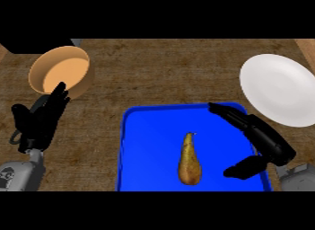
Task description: Pick the pear from the tray and place it in the plate
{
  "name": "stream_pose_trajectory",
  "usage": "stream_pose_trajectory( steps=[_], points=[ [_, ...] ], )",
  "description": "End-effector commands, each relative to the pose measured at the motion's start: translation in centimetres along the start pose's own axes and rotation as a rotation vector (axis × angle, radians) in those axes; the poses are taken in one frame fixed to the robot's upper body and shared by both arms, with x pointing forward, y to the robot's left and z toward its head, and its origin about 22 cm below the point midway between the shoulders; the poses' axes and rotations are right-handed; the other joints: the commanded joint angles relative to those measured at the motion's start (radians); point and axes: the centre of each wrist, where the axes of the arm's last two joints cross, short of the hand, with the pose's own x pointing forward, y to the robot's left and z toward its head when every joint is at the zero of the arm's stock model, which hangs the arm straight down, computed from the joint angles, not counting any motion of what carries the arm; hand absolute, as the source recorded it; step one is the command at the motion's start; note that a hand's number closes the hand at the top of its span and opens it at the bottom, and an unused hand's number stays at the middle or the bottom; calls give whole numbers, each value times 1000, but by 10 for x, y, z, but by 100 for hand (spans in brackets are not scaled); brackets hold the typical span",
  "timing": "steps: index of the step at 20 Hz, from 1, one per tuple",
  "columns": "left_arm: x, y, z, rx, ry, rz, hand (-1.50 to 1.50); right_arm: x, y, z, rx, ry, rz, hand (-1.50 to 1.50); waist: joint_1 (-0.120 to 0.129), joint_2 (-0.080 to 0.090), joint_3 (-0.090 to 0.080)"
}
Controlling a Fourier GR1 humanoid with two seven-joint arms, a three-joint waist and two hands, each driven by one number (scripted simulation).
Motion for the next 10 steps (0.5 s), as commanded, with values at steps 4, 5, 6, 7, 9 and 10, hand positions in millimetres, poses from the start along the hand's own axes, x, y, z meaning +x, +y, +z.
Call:
stream_pose_trajectory(
  steps=[4,5,6,7,9,10],
  points=[
    [4,-3,2,-8,-8,-2,0,37,8,-14,161,118,103,-150,4,-1,0],
    [2,3,4,-11,-14,-3,0,24,8,-10,172,129,112,-150,4,0,0],
    [0,7,4,-10,-9,-8,0,40,28,-12,205,148,136,-150,3,-1,0],
    [-6,7,6,6,-4,-6,0,41,17,-9,218,148,139,-150,1,0,0],
    [4,-7,0,-15,4,4,0,37,17,-18,246,191,211,-150,2,1,0],
    [4,-16,2,2,-10,-13,0,47,-1,-18,245,190,251,-150,1,0,0]
  ],
)
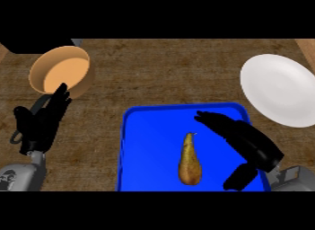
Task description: Pick the pear from the tray and place it in the plate
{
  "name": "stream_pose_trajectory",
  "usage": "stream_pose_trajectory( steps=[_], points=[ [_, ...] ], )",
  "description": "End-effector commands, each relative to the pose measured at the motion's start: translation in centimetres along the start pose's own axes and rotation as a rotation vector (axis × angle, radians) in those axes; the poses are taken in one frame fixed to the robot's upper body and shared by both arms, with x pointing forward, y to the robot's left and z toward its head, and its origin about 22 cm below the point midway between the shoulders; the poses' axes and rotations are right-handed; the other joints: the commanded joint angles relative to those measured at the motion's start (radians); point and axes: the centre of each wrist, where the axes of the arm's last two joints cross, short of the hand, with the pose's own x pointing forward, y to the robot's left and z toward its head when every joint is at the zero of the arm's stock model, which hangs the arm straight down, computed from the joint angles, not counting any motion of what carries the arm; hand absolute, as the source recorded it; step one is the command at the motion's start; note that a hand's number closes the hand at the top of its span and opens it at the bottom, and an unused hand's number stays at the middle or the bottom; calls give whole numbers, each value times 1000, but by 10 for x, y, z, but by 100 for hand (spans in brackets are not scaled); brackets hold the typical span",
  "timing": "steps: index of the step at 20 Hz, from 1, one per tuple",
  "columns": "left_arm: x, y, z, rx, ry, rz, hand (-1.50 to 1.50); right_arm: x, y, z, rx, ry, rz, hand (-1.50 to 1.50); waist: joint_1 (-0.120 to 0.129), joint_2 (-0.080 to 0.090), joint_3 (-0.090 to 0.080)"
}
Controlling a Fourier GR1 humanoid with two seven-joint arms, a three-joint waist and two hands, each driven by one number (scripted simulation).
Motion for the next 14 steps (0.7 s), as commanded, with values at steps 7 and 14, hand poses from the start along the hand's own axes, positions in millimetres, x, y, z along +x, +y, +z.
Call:
stream_pose_trajectory(
  steps=[7,14],
  points=[
    [0,9,1,-3,8,12,0,23,19,-24,117,133,208,-150,1,1,0],
    [3,-6,-12,6,-18,0,0,18,15,-50,212,185,227,-150,1,1,0]
  ],
)
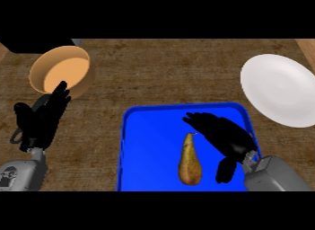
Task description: Pick the pear from the tray and place it in the plate
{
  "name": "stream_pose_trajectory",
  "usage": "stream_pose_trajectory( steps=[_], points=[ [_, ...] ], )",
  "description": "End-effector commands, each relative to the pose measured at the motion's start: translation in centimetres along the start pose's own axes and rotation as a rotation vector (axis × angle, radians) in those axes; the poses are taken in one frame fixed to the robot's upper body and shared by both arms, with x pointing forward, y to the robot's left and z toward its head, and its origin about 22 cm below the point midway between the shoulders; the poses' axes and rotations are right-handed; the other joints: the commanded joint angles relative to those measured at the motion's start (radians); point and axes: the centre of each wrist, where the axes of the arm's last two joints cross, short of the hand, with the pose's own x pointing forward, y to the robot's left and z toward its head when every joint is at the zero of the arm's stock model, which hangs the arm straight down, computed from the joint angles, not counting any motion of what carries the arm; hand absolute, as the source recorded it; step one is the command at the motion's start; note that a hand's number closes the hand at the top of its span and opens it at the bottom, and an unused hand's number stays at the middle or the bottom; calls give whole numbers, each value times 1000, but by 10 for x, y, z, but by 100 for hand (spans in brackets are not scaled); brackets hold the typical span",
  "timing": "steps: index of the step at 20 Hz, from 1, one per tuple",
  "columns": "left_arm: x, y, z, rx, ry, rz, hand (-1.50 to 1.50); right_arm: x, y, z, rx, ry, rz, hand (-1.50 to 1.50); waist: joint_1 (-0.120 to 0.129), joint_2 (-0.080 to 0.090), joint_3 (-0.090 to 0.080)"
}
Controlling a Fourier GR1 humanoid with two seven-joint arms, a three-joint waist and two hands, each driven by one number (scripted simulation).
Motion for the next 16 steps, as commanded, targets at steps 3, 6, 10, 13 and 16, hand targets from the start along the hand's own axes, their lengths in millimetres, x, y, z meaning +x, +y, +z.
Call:
stream_pose_trajectory(
  steps=[3,6,10,13,16],
  points=[
    [12,-29,-5,13,-5,13,0,29,17,-18,37,25,31,-150,-1,0,0],
    [6,-3,3,-2,-9,-2,0,37,30,-32,15,48,48,-150,3,0,0],
    [-19,-5,-6,9,-3,13,0,6,25,-26,47,44,62,-150,-2,1,0],
    [13,-3,9,-15,1,9,0,23,31,-36,52,74,96,-150,1,0,0],
    [1,18,12,-6,2,-13,0,24,48,-43,88,65,102,-150,2,0,0]
  ],
)
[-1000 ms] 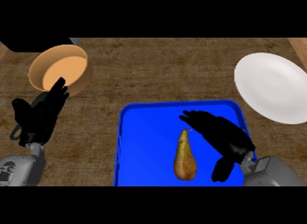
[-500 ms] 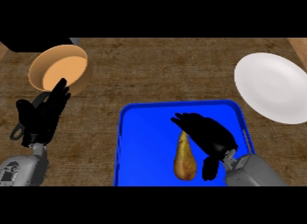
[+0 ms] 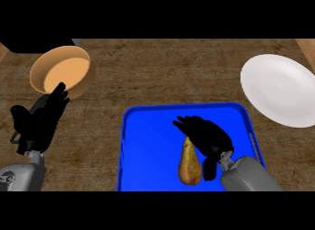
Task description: Pick the pear from the tray and place it in the plate
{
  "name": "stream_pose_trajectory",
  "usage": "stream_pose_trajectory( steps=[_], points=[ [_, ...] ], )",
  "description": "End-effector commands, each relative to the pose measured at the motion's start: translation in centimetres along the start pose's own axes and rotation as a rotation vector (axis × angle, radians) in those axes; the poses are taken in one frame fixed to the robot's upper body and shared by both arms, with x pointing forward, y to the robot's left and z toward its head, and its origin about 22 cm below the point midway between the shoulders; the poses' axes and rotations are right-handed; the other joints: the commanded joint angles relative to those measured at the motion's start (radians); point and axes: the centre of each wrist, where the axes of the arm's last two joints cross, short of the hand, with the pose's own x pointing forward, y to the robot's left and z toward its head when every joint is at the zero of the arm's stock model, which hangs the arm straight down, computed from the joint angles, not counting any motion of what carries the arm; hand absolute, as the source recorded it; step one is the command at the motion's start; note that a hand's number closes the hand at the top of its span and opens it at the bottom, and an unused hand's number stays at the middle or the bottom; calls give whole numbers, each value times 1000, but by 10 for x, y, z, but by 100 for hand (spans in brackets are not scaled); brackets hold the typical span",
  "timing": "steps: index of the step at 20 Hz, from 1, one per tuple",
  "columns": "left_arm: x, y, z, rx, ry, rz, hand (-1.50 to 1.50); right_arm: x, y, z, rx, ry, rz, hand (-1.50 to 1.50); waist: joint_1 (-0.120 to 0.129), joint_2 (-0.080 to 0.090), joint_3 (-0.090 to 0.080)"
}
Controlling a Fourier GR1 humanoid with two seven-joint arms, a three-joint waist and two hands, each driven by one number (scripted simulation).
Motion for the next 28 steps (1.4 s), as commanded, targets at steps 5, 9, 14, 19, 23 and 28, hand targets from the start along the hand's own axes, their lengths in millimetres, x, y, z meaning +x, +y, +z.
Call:
stream_pose_trajectory(
  steps=[5,9,14,19,23,28],
  points=[
    [-4,-3,-5,-10,-1,8,0,19,12,-19,147,-61,105,150,1,1,0],
    [-17,3,-2,-16,-22,2,0,17,32,-17,101,-134,92,150,0,1,0],
    [2,-5,-16,1,4,4,0,15,35,-17,70,-144,25,150,-3,1,0],
    [-7,-10,-7,19,-3,-6,0,27,14,9,-153,-135,104,150,-7,-1,0],
    [-15,-13,-3,2,-11,15,0,10,-20,-32,-304,158,-132,150,13,9,0],
    [3,-9,-7,-3,-24,3,0,-9,-64,-34,-649,347,-249,150,21,6,2]
  ],
)
